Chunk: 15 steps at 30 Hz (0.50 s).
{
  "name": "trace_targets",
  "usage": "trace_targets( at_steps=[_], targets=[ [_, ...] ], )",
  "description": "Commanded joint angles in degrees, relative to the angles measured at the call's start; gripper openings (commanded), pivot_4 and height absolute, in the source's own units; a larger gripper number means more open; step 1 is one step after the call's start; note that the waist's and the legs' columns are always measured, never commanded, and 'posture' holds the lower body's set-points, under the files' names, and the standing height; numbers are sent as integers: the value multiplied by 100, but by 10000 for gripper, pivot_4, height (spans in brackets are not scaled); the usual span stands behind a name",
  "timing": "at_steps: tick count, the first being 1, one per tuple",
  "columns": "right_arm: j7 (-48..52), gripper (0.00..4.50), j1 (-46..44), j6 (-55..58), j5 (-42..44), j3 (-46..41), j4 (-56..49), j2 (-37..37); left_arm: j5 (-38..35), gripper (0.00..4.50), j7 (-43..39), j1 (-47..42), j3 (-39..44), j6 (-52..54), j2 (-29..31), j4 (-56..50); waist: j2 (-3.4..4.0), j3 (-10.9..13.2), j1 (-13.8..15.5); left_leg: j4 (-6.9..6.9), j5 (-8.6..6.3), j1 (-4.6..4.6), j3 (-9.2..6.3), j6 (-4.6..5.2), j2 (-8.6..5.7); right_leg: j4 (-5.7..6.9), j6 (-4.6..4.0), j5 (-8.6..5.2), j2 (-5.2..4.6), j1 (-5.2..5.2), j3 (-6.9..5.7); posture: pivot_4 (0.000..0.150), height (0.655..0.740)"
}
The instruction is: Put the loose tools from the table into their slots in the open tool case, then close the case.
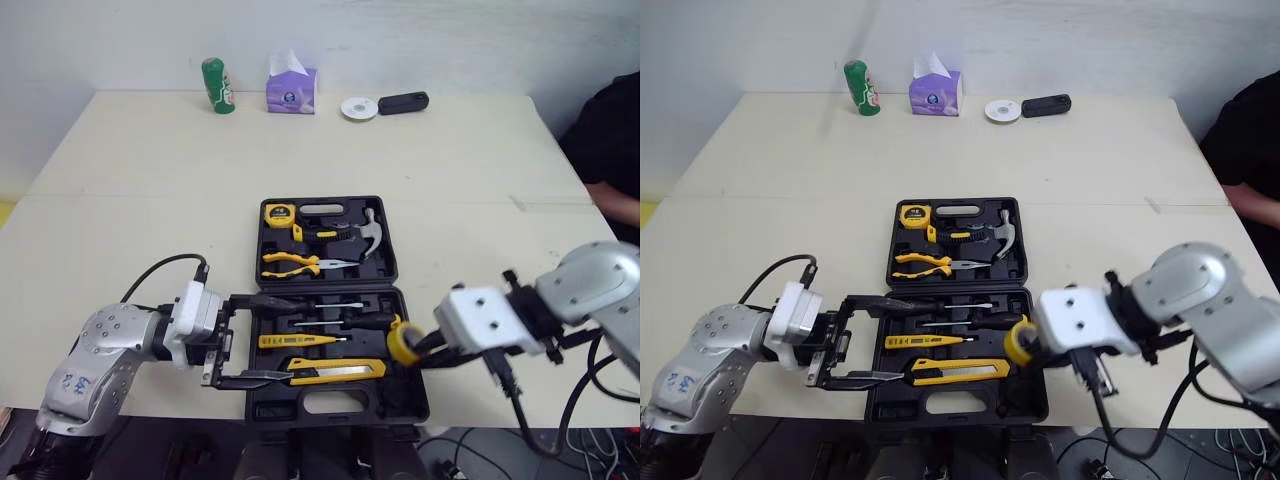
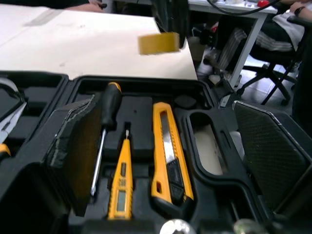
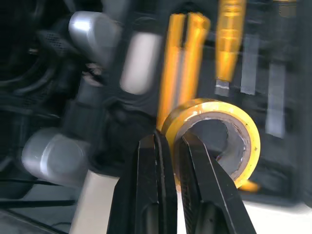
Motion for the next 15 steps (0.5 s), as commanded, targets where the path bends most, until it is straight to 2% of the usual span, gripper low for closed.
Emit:
trace_targets(
  at_steps=[1,5,15],
  targets=[
    [-158,859,136,-233,-108,161,-203,36,27,45000,-15,267,240,-257,74,-310,-2,-1,-3,1,0,0,2,1,0,0,0,0,0,0,1,1500,7400],
    [-286,859,338,-660,-470,627,-119,146,-32,45000,443,244,321,-216,-100,-550,-6,-3,6,1,0,1,0,1,0,1,0,0,0,1,0,1500,7400],
    [-335,859,594,-1098,-1030,1002,80,58,-81,45000,521,569,291,8,111,-771,-8,-3,-9,2,1,2,2,2,0,2,0,0,2,2,0,1500,7400]
  ],
)
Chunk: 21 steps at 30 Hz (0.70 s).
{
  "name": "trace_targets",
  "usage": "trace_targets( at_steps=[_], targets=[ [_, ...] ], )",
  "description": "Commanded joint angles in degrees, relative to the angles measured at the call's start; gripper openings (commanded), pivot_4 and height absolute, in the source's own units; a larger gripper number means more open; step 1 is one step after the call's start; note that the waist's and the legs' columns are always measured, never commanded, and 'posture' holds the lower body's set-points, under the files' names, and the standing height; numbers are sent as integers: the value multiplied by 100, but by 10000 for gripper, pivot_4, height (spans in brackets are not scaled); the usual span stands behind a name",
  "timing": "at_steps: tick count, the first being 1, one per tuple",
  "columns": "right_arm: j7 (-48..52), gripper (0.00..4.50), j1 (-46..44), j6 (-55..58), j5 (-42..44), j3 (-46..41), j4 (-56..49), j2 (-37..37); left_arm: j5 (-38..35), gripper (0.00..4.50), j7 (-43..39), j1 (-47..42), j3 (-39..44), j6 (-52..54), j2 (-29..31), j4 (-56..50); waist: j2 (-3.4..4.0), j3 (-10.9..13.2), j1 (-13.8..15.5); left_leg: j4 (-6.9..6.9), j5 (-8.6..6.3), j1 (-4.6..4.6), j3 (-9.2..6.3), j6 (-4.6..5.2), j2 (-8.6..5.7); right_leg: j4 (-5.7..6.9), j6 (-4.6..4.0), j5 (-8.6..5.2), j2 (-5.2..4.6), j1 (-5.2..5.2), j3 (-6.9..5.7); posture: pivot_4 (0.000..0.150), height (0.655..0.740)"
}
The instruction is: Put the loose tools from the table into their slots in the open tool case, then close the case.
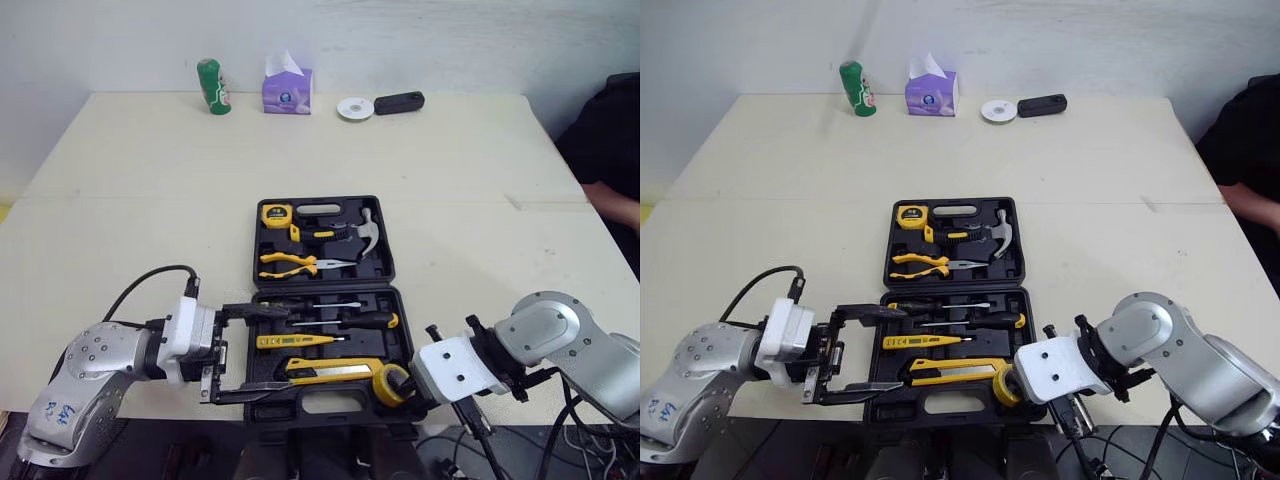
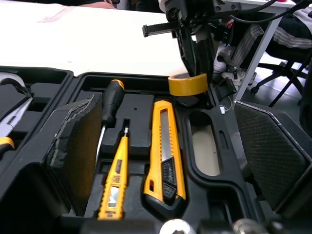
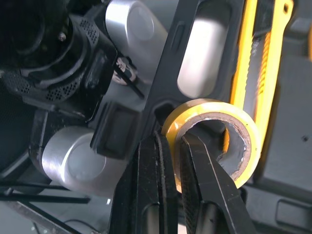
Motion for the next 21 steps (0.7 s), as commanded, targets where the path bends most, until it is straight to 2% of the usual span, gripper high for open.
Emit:
trace_targets(
  at_steps=[1,10,21],
  targets=[
    [1,859,36,-171,-197,56,8,-64,-95,45000,49,31,102,24,72,-181,0,0,2,0,0,1,0,0,0,0,0,0,-1,0,0,1500,7400],
    [-39,859,73,241,-571,336,-60,-185,-35,45000,76,54,74,28,30,-81,-12,-7,18,-1,0,1,-2,1,0,-2,0,0,-1,2,0,1500,7400],
    [84,859,-188,688,-599,443,-216,-330,18,45000,67,-23,44,18,34,29,-26,-16,136,2,-9,1,-3,4,0,-9,-1,0,-7,4,0,1500,7400]
  ],
)
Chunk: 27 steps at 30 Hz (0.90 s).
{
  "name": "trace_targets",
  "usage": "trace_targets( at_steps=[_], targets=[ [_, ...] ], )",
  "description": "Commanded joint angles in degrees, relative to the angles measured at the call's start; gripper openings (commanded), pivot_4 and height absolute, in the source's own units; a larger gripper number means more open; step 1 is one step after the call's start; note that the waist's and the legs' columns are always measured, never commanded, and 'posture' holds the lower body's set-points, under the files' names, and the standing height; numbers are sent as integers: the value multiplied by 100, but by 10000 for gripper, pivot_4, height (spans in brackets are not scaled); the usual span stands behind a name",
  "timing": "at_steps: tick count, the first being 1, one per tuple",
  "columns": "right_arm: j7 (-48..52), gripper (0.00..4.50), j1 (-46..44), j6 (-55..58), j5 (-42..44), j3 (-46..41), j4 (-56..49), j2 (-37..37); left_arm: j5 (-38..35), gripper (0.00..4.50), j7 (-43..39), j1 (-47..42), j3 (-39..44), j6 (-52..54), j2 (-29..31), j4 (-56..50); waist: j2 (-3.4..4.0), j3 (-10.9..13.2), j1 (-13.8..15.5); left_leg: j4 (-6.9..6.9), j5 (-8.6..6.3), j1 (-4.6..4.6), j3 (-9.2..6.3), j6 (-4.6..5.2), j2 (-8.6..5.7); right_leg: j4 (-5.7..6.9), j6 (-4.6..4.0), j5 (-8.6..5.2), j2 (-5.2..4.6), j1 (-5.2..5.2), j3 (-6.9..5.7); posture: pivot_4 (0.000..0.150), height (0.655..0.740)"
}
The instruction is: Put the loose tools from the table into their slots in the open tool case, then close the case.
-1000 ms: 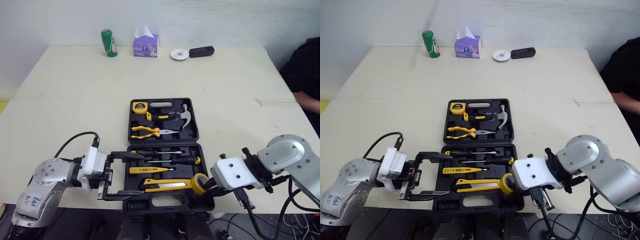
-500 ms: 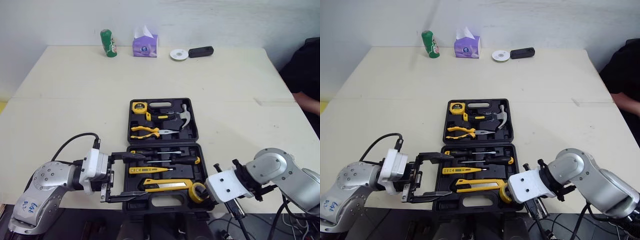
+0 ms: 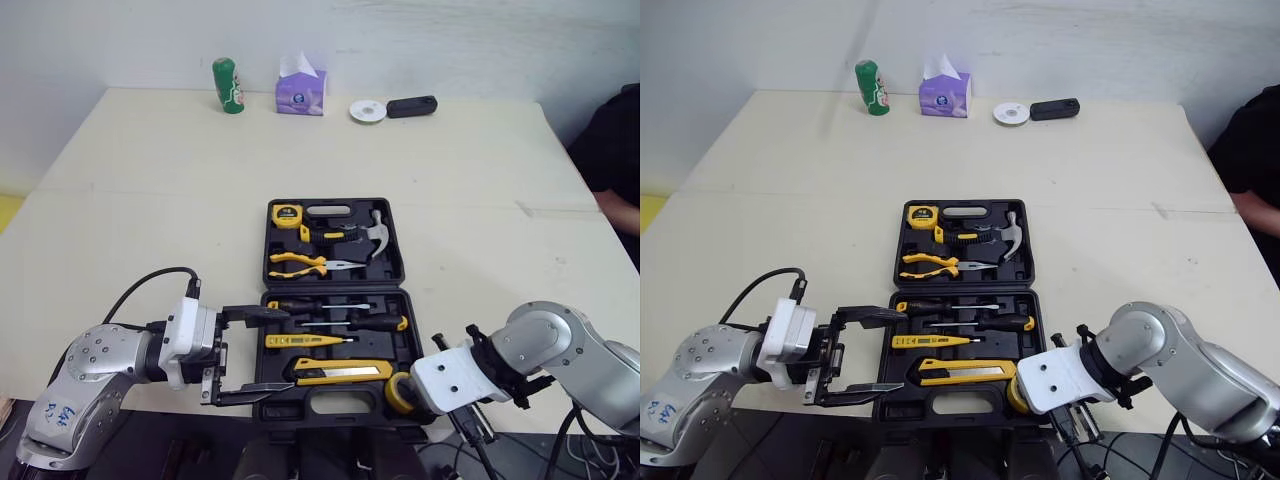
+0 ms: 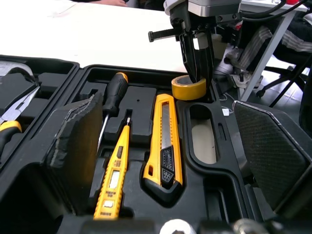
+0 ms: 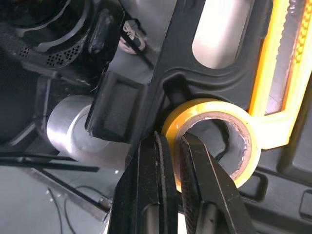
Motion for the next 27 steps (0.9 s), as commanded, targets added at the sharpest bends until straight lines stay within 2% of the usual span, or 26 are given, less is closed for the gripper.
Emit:
trace_targets(
  at_steps=[1,5,10,13,16,27],
  targets=[
    [-21,859,-118,233,-107,63,-9,-44,8,45000,22,-54,38,-50,29,0,0,0,-5,0,0,0,0,0,0,0,0,0,0,0,0,1500,7400],
    [-6,859,-69,102,-276,207,85,-110,52,45000,52,-69,-10,-67,-3,-5,-2,-1,-9,-2,-1,1,0,-2,0,0,0,0,1,-1,0,1500,7400],
    [-81,859,-26,289,-66,118,2,0,93,45000,55,-28,34,-141,-21,15,-17,-11,-6,-2,-1,1,0,-2,0,0,0,0,1,0,0,1500,7400],
    [-31,12087,-38,225,3,79,-3,-34,111,45000,34,-48,46,-191,-15,73,-19,-11,-2,-2,-1,1,0,-2,0,0,0,0,1,0,0,1500,7400],
    [20,26248,-118,92,318,-116,44,150,134,45000,38,-104,44,-251,-20,161,-19,-11,-5,-5,-2,0,-1,-2,0,-1,-1,0,1,-1,-1,1500,7400],
    [900,26248,-206,116,1467,-774,279,-258,264,45000,28,-224,14,-464,-53,456,-17,-10,-8,-7,-3,1,-2,0,2,-2,-2,-1,2,-1,-2,1500,7400]
  ],
)
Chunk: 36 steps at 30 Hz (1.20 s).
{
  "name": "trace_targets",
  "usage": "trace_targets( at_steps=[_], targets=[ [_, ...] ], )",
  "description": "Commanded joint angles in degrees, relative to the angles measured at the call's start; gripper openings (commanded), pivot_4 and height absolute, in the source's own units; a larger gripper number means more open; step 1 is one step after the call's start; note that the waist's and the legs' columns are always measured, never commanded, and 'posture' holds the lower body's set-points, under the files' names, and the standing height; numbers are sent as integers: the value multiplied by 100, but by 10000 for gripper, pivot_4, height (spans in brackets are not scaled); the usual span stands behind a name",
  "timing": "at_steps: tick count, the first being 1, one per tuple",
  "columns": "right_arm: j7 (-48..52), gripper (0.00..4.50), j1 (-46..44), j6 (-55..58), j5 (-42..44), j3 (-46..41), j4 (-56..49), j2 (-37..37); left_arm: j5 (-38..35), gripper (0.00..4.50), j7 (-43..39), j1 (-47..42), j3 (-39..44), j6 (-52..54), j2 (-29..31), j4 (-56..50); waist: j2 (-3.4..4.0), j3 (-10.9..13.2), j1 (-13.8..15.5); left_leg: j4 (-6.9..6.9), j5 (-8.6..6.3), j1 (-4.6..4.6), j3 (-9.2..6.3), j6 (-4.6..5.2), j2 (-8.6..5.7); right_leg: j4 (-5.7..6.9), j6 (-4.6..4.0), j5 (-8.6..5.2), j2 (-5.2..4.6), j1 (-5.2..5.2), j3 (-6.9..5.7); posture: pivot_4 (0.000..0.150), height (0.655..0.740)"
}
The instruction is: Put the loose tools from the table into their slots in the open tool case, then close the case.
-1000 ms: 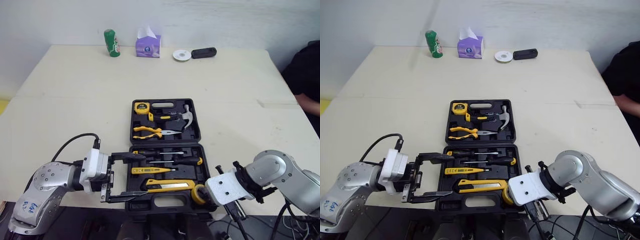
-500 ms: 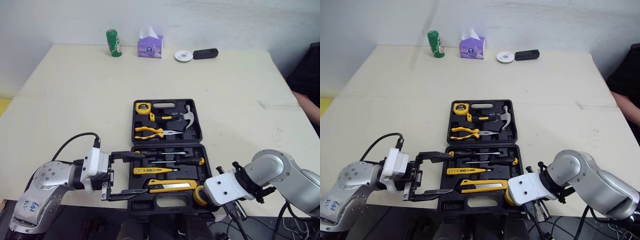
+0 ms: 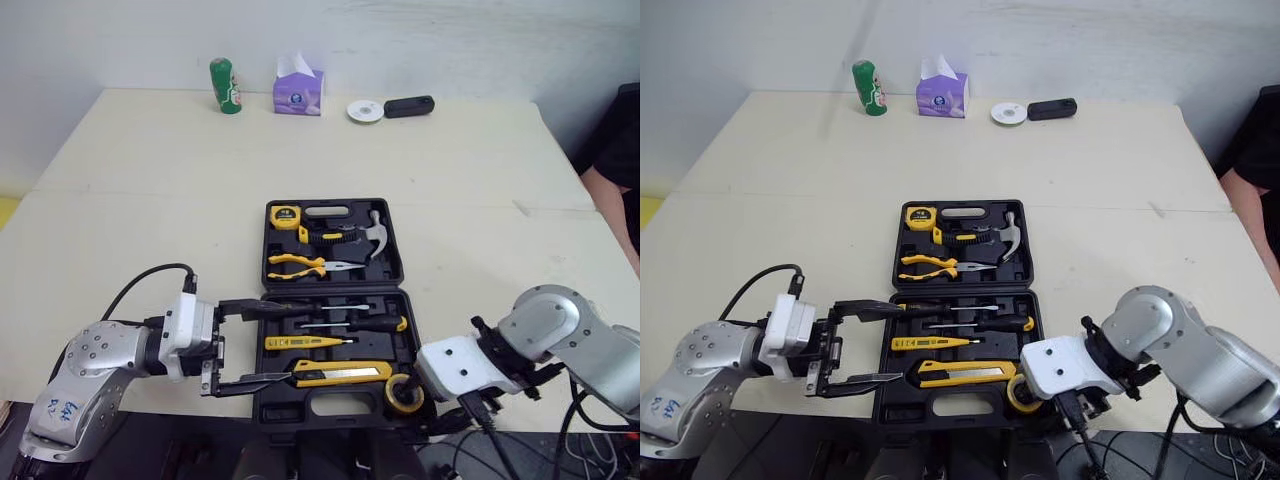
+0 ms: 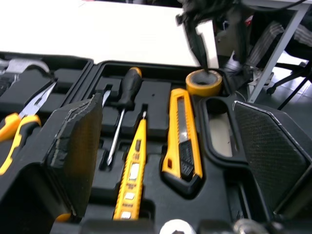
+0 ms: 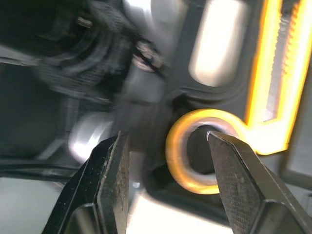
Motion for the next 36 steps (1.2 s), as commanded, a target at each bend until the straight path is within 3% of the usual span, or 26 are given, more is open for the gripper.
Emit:
trace_targets(
  at_steps=[1,8,12,13,14,15,19,36],
  targets=[
    [91,26248,124,-90,353,-344,81,-15,60,45000,-6,-92,27,-156,-18,2,0,0,1,0,0,0,0,0,0,0,0,0,0,0,0,1500,7400],
    [-51,26248,1189,-433,1731,-1914,640,746,147,45000,-2,-73,88,-290,-11,83,-7,0,11,-4,0,0,0,1,-1,-2,0,0,1,4,-3,1500,7400],
    [-586,16496,1764,-1011,1312,-2150,899,1165,190,45000,-23,-190,86,-364,-12,264,-17,-6,24,0,-1,1,0,4,-1,0,0,0,0,6,-3,1500,7400],
    [-653,8902,1833,-1180,1197,-2137,918,1250,191,45000,-35,-205,84,-375,-10,290,-17,-6,23,-3,-1,4,-3,3,0,0,0,1,1,7,-5,1500,7400],
    [-826,6505,1893,-1349,1210,-2156,975,1531,187,45000,-24,-258,59,-352,-11,297,-11,-3,22,-3,-1,6,-2,2,0,0,0,1,1,8,-4,1500,7400],
    [-892,1214,1986,-1553,1155,-2131,1024,1712,164,45000,-25,-276,40,-325,-10,289,-12,-3,20,-4,-1,4,2,2,-1,0,1,1,1,7,-3,1500,7400],
    [-555,1214,2124,-2787,467,-1657,1242,1981,17,45000,-213,-379,-8,-167,100,265,-9,-2,3,-6,0,6,8,0,-1,6,0,1,5,2,0,1500,7400],
    [-481,1214,2347,-4217,-397,-698,2590,2270,-430,45000,-501,-264,276,459,540,-61,-13,-4,1,-3,2,12,6,-3,1,11,-2,-1,6,4,0,1500,7400]
  ],
)
